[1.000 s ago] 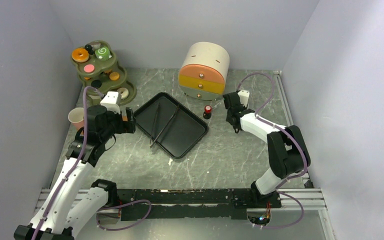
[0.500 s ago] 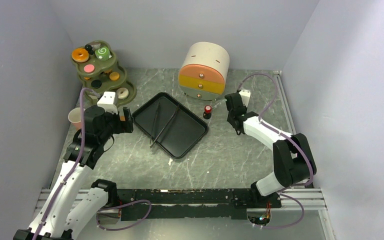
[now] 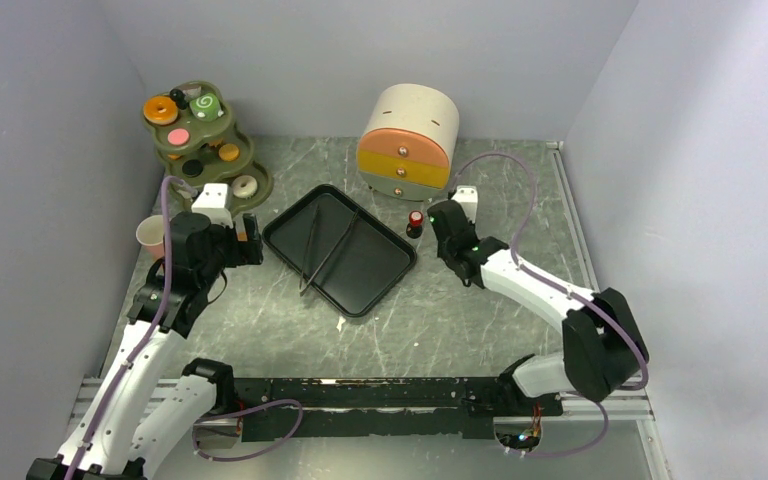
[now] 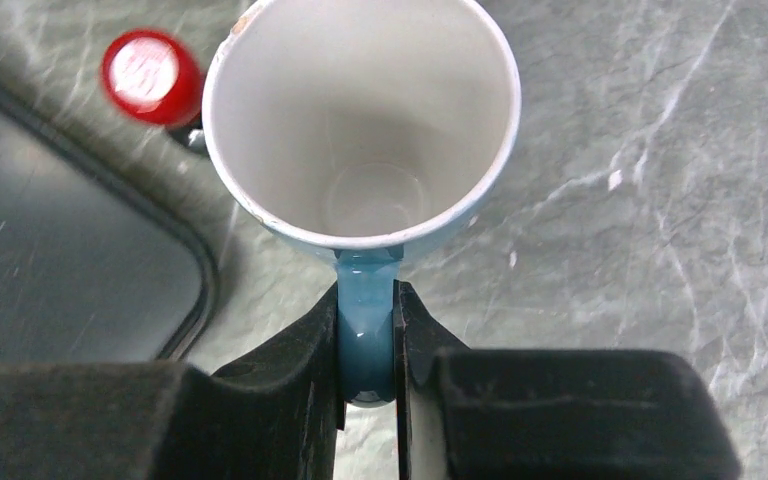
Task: Serve the afternoon tea
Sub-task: Pick up the cup at the center of the board, then place the cup on the coaster.
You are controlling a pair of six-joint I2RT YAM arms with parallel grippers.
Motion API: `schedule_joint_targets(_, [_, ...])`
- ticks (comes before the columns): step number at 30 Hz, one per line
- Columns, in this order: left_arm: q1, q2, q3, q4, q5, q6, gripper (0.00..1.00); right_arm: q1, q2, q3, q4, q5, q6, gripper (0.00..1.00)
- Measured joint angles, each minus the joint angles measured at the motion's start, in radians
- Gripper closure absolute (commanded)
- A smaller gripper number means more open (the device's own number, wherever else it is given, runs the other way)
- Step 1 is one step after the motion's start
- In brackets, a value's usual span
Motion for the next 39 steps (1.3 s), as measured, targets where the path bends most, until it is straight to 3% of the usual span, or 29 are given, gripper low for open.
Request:
schedule_joint_targets(12, [0.000, 0.002, 0.007, -0.006, -0.007, 0.000, 0.08, 0.100, -0.202, -0.043, -0.076, -0.010, 0.037, 1.00])
schedule_joint_targets(19, [0.000, -0.036, 0.015, -0.012, 0.006, -0.009, 0.09, 0.200, -0.239, 0.003, -0.089, -0.085, 0.061, 1.00])
schedule_joint_targets(24, [0.000, -0.035, 0.100, -0.055, 0.034, -0.057, 0.10, 0.289, -0.237, 0.063, -0.055, -0.116, 0.074, 1.00])
schedule_joint_targets(29, [0.000, -0.031, 0.219, -0.109, 0.035, -0.123, 0.09, 0.354, -0.177, 0.122, 0.016, -0.150, 0.081, 1.00])
schedule_joint_targets(39, [0.000, -0.079, 0.400, -0.185, 0.032, -0.245, 0.10, 0.478, 0.106, 0.276, 0.184, -0.221, 0.055, 1.00])
